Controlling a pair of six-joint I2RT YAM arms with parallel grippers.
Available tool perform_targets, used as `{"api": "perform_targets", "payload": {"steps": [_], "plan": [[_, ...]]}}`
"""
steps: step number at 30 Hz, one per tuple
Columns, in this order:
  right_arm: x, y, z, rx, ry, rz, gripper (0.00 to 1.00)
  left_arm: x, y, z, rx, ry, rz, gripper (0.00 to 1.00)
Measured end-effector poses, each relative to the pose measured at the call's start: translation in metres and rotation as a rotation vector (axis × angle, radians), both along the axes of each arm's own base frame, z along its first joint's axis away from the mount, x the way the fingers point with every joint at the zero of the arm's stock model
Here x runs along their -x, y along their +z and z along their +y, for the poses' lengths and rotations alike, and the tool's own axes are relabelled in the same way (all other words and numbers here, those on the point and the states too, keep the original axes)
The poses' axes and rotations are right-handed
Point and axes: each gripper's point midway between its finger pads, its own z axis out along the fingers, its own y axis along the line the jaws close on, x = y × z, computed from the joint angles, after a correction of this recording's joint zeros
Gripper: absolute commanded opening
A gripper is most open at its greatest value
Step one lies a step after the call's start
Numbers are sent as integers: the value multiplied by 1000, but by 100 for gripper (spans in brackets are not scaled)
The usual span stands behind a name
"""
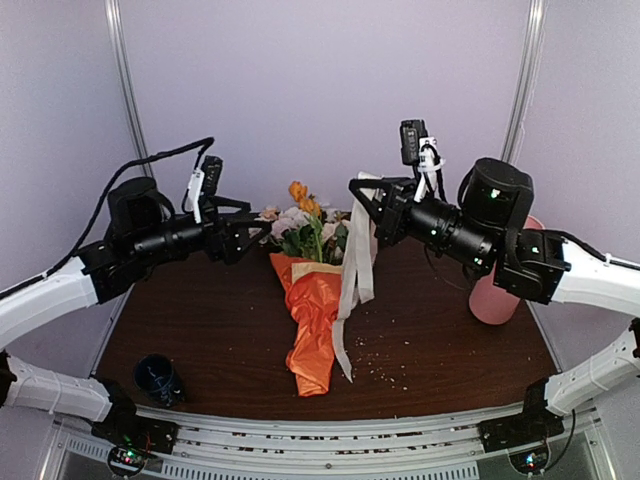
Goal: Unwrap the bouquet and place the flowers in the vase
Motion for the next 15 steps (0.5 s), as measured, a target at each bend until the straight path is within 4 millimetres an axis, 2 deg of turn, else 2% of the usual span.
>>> {"api": "perform_targets", "payload": {"steps": [3, 6, 10, 15], "plan": [[-4, 10, -1, -17, -17, -7, 0, 30, 20, 10, 58, -67, -102, 98], [-3, 25, 2, -40, -2, -21, 0, 47, 36, 11, 93, -129, -175, 98], [6, 45, 13, -71, 74, -44, 0, 55, 43, 2, 117, -209, -217, 98], [16, 52, 25, -83, 159, -51, 0, 52, 48, -14, 135, -287, -218, 98]]}}
